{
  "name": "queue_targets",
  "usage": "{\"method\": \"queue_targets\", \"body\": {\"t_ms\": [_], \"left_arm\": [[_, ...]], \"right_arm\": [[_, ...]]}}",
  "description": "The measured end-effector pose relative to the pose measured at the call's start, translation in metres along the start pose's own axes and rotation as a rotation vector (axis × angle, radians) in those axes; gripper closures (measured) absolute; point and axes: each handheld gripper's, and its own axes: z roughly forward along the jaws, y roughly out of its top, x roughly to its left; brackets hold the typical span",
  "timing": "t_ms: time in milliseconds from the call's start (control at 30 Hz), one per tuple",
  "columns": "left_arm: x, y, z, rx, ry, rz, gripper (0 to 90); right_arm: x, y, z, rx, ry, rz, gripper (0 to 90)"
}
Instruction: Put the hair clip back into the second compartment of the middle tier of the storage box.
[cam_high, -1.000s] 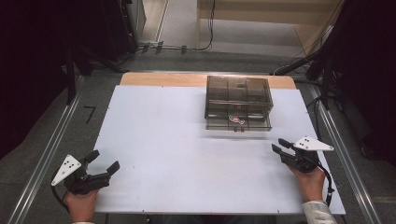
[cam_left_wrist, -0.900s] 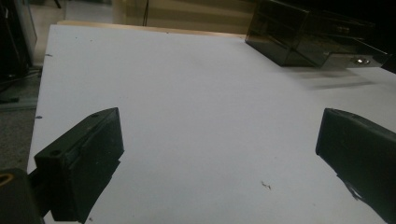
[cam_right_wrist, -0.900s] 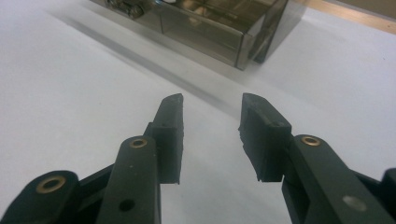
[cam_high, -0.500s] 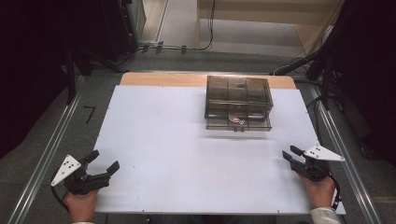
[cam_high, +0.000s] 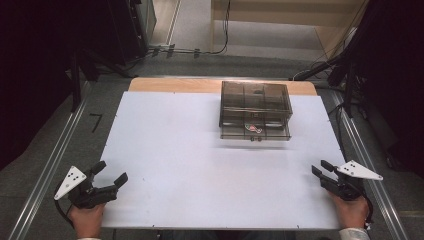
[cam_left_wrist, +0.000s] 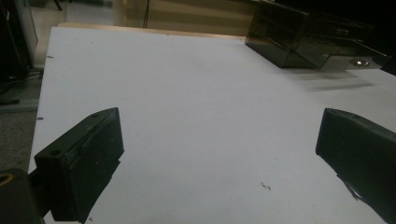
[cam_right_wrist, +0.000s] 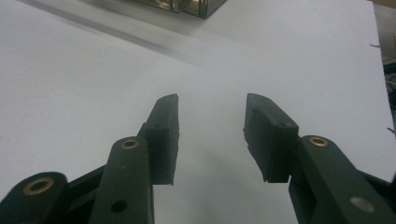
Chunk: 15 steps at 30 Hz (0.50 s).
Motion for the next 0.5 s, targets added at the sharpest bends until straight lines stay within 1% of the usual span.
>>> {"method": "queue_targets", "body": {"t_ms": [67,133,200,267,333,433,500], "left_arm": [[0.0,0.0,0.0,0.0,0.0,0.0,1.3],[0.0,-0.0001,-0.0002,-0.001,0.0,0.0,1.3],[0.0,-0.0001,-0.0003,-0.002,-0.001,-0.001,1.3],[0.0,-0.0001,-0.0004,-0.001,-0.001,-0.001,1.3],[0.0,-0.0001,-0.0003,-0.002,-0.001,0.0,1.3],[-0.0001,-0.0002,-0.0004,-0.004,0.0,-0.001,1.3],[0.0,-0.0002,-0.0004,-0.004,-0.001,-0.001,1.3]], "right_arm": [[-0.0013,-0.0009,-0.0012,-0.006,-0.006,0.003,52.4],[-0.0023,-0.0017,-0.002,-0.004,-0.02,0.02,50.4],[-0.0035,-0.0023,-0.0025,-0.011,-0.025,0.033,50.1],[-0.0045,-0.0028,-0.0029,-0.016,-0.028,0.038,49.7],[-0.0045,-0.003,-0.0036,-0.021,-0.041,0.046,48.9],[-0.0058,-0.0037,-0.0046,-0.024,-0.054,0.065,47.3],[-0.0067,-0.0042,-0.0049,-0.029,-0.054,0.069,46.6]]}}
